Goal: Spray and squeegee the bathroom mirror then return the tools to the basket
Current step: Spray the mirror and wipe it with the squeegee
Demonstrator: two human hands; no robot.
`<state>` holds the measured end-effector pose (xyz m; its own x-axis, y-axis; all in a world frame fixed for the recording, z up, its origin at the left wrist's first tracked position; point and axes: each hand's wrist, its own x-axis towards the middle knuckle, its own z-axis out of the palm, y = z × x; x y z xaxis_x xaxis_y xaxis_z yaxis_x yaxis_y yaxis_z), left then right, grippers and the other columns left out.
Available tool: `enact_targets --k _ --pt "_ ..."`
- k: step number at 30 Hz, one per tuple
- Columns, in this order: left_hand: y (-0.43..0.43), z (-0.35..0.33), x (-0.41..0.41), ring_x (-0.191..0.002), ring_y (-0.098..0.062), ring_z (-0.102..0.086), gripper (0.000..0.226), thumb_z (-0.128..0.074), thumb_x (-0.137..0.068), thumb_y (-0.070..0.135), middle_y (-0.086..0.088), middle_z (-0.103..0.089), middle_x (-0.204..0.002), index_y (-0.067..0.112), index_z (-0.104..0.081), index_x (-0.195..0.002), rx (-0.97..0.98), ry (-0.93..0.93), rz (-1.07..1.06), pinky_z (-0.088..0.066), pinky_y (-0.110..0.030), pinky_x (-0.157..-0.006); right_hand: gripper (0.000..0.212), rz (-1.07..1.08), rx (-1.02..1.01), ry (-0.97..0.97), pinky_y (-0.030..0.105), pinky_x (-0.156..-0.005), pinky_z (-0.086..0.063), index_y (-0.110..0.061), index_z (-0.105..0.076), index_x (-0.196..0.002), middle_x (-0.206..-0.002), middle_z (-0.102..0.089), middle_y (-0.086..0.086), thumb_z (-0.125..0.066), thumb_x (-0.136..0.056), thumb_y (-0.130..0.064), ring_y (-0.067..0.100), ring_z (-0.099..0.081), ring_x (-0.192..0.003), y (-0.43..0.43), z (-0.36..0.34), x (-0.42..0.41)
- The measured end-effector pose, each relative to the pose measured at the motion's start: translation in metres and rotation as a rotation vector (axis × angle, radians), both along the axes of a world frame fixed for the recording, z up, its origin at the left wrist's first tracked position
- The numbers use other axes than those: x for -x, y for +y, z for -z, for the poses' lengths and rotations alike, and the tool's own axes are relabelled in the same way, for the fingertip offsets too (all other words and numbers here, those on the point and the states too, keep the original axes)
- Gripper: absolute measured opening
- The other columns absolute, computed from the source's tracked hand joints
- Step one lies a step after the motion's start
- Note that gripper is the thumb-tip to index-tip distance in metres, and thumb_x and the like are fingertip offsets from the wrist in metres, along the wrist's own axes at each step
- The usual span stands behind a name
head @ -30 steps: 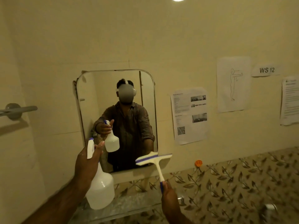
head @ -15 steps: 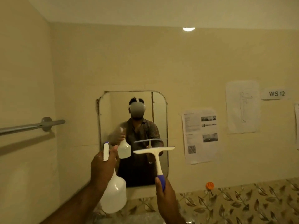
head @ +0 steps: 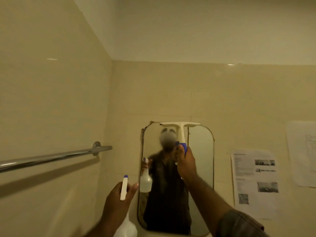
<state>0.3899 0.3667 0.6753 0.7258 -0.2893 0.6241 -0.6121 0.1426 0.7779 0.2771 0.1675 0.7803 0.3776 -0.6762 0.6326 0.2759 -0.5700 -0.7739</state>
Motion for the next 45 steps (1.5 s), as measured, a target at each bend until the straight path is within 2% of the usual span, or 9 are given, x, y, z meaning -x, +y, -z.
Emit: enact_targets --k 5,10,13,18,24,26,29,37,45 --pt "0.016 0.015 -0.027 -0.050 -0.016 -0.051 0.034 -0.074 -0.080 0.039 -0.005 -0.054 -0.052 0.011 -0.060 -0.067 -0.021 0.000 -0.082 -0.044 -0.026 -0.056 0.027 -0.021 -0.149 -0.053 0.026 -0.073 -0.054 -0.013 -0.059 -0.113 -0.104 -0.068 0.015 -0.052 -0.099 -0.036 0.019 -0.066 -0.084 -0.012 0.014 -0.026" --pt "0.018 0.022 -0.032 -0.060 -0.021 -0.057 0.030 -0.073 -0.083 0.034 -0.007 -0.058 -0.059 0.010 -0.061 -0.071 -0.043 -0.010 -0.085 -0.044 -0.026 -0.059 0.033 -0.060 -0.236 0.117 0.046 -0.100 -0.052 -0.028 -0.054 -0.127 -0.111 -0.070 -0.003 -0.048 -0.099 -0.044 0.017 -0.067 -0.106 -0.015 0.111 -0.029" --pt "0.018 0.023 -0.026 -0.057 -0.019 -0.055 0.032 -0.070 -0.081 0.040 -0.005 -0.057 -0.058 0.011 -0.061 -0.073 -0.018 0.016 -0.052 -0.043 -0.024 -0.057 0.044 0.091 -0.241 0.336 0.034 -0.097 -0.050 -0.031 -0.048 -0.137 -0.116 -0.070 0.000 -0.049 -0.097 -0.048 0.022 -0.066 -0.108 -0.010 0.192 -0.032" --pt "0.014 0.031 -0.015 -0.067 -0.020 -0.059 0.042 -0.065 -0.080 0.051 -0.020 -0.068 -0.081 0.009 -0.065 -0.083 -0.006 0.071 0.000 -0.043 -0.022 -0.061 0.026 0.136 -0.390 0.629 0.030 -0.081 -0.045 -0.010 -0.060 -0.104 -0.109 -0.068 0.023 -0.063 -0.094 -0.034 0.034 -0.065 -0.107 0.016 0.300 -0.018" --pt "0.019 0.034 -0.010 -0.068 -0.016 -0.060 0.047 -0.061 -0.072 0.061 -0.016 -0.069 -0.083 0.016 -0.065 -0.084 -0.005 0.084 0.003 -0.042 -0.019 -0.060 0.043 0.117 -0.068 0.923 0.024 -0.102 -0.034 0.027 -0.033 -0.136 -0.144 -0.040 0.038 -0.039 -0.103 0.001 0.038 -0.044 -0.136 0.008 0.292 -0.018" --pt "0.021 0.034 -0.009 -0.069 -0.019 -0.062 0.045 -0.060 -0.070 0.061 -0.012 -0.069 -0.080 0.018 -0.064 -0.082 -0.002 0.071 -0.019 -0.042 -0.018 -0.059 0.045 0.178 -0.090 0.837 0.017 -0.090 -0.046 0.023 -0.043 -0.133 -0.129 -0.055 0.039 -0.042 -0.104 -0.011 0.037 -0.055 -0.124 0.020 0.279 -0.023" --pt "0.024 0.036 -0.008 -0.067 -0.023 -0.063 0.043 -0.059 -0.069 0.062 -0.010 -0.067 -0.072 0.021 -0.062 -0.079 -0.003 0.034 -0.052 -0.045 -0.020 -0.058 0.029 0.175 -0.081 0.413 0.034 -0.073 -0.059 -0.029 -0.053 -0.113 -0.085 -0.069 -0.003 -0.042 -0.098 -0.050 0.014 -0.069 -0.079 0.049 0.205 -0.020" --pt "0.032 0.038 -0.014 -0.065 -0.024 -0.063 0.038 -0.062 -0.068 0.057 -0.013 -0.067 -0.071 0.020 -0.063 -0.077 0.034 0.031 -0.048 -0.048 -0.022 -0.058 0.054 0.195 0.165 0.161 0.048 -0.096 -0.051 -0.025 -0.047 -0.127 -0.122 -0.061 0.005 -0.033 -0.090 -0.062 0.026 -0.059 -0.110 0.032 -0.001 -0.068" --pt "0.057 0.060 -0.020 -0.077 -0.025 -0.066 0.038 -0.063 -0.071 0.052 -0.014 -0.071 -0.080 0.015 -0.063 -0.080 -0.011 0.029 -0.066 -0.046 -0.019 -0.066 0.038 0.055 0.077 0.206 0.032 -0.081 -0.059 -0.045 -0.036 -0.132 -0.119 -0.058 -0.006 -0.045 -0.096 -0.052 0.011 -0.065 -0.097 -0.009 0.090 -0.092"
